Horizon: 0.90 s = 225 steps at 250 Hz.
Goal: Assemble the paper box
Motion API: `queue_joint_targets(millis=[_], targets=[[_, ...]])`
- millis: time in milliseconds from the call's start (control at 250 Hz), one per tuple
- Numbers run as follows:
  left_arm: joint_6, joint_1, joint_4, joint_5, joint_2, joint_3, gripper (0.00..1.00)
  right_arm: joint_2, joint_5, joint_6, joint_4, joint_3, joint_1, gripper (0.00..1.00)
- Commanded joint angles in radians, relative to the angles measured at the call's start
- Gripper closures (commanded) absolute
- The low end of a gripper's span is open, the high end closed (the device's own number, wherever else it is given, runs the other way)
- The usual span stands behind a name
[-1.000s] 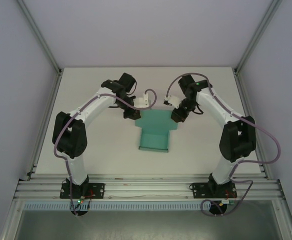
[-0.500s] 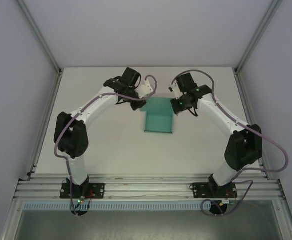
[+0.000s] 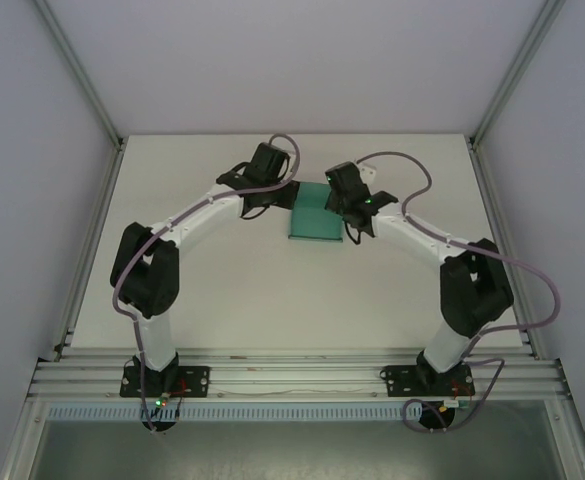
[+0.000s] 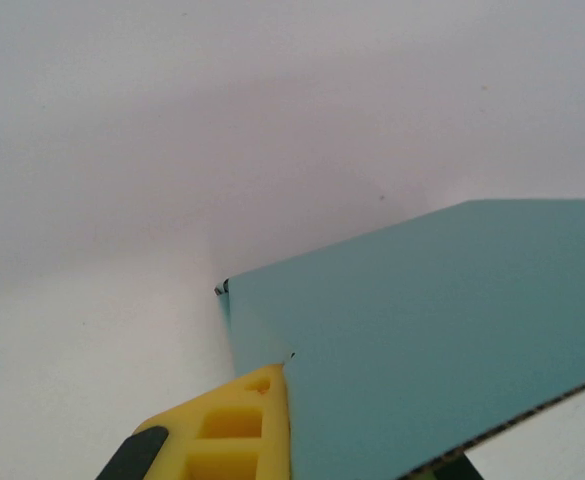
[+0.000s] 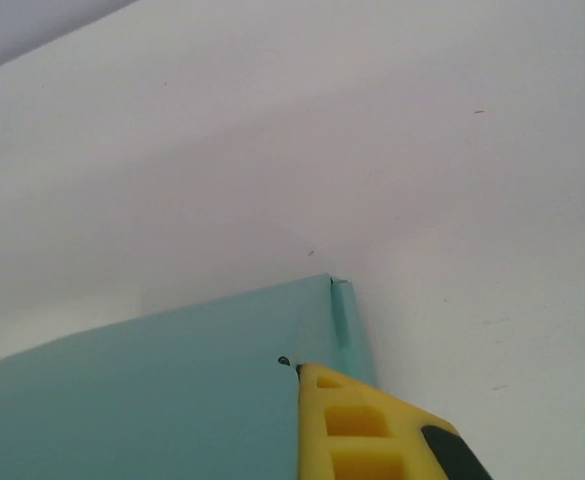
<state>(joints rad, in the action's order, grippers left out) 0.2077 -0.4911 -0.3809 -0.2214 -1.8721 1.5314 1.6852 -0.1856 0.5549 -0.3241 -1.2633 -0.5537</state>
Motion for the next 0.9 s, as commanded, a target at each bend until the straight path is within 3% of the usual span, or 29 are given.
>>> queue_joint_targets(millis=[0, 376, 632, 895], targets=[[0.161, -0.020, 0.103, 0.027, -0.002, -0.041, 1.00, 0.021, -0.053, 0.109, 0.141, -0.015, -0.032, 1.00], [0.339, -0.032, 0.371, -0.030, 0.046, -0.251, 1.00, 0.010, -0.123, 0.066, 0.214, 0.146, -0.076, 1.00], [0.312, -0.066, 0.425, -0.001, 0.101, -0.403, 1.00, 0.002, -0.178, -0.038, 0.333, 0.269, -0.146, 1.00], [0.313, -0.084, 0.594, 0.014, 0.160, -0.627, 1.00, -0.017, -0.195, -0.060, 0.464, 0.443, -0.182, 1.00]])
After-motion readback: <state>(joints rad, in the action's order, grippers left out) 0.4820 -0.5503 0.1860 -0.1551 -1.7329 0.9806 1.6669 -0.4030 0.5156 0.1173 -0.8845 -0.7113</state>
